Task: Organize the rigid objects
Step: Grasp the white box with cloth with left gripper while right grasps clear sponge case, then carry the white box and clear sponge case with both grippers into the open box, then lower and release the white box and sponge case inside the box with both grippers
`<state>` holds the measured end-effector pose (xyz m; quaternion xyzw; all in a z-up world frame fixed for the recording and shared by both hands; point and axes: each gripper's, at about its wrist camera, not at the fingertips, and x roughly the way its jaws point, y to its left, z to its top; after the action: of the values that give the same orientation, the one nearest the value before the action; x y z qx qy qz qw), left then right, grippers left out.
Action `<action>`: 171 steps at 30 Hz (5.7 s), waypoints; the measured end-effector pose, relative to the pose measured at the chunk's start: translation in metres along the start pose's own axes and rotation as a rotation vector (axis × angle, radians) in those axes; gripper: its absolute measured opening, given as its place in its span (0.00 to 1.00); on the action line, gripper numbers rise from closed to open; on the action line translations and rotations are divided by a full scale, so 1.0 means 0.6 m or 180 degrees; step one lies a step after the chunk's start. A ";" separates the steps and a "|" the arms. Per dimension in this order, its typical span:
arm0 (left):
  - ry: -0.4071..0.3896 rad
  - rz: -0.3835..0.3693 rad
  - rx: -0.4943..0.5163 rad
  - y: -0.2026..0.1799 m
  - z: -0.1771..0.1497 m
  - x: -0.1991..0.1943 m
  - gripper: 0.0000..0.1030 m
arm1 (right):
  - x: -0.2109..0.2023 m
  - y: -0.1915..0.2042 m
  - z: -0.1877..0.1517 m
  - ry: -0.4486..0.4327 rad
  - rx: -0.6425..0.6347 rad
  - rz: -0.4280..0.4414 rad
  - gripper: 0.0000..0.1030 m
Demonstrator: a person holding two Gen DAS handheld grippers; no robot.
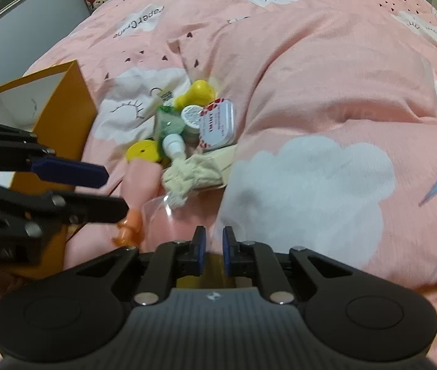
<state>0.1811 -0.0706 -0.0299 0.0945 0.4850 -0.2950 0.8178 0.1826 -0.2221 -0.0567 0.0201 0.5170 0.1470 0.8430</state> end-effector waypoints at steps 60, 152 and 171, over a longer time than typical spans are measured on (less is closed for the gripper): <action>0.0000 0.0372 0.0477 0.012 0.025 0.040 0.29 | 0.049 -0.025 0.039 -0.0053 0.0085 0.0545 0.32; -0.0137 0.1385 -0.1073 0.327 -0.089 -0.100 0.30 | 0.154 0.399 0.245 0.0135 -0.3806 0.0721 0.51; -0.0238 0.1028 -0.1688 0.371 -0.065 -0.133 0.45 | 0.177 0.405 0.247 0.0090 -0.3707 0.0624 0.51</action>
<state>0.2519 0.1577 -0.0114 -0.0572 0.4934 -0.0278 0.8675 0.3021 0.0561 -0.0349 -0.4003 0.3580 0.4841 0.6908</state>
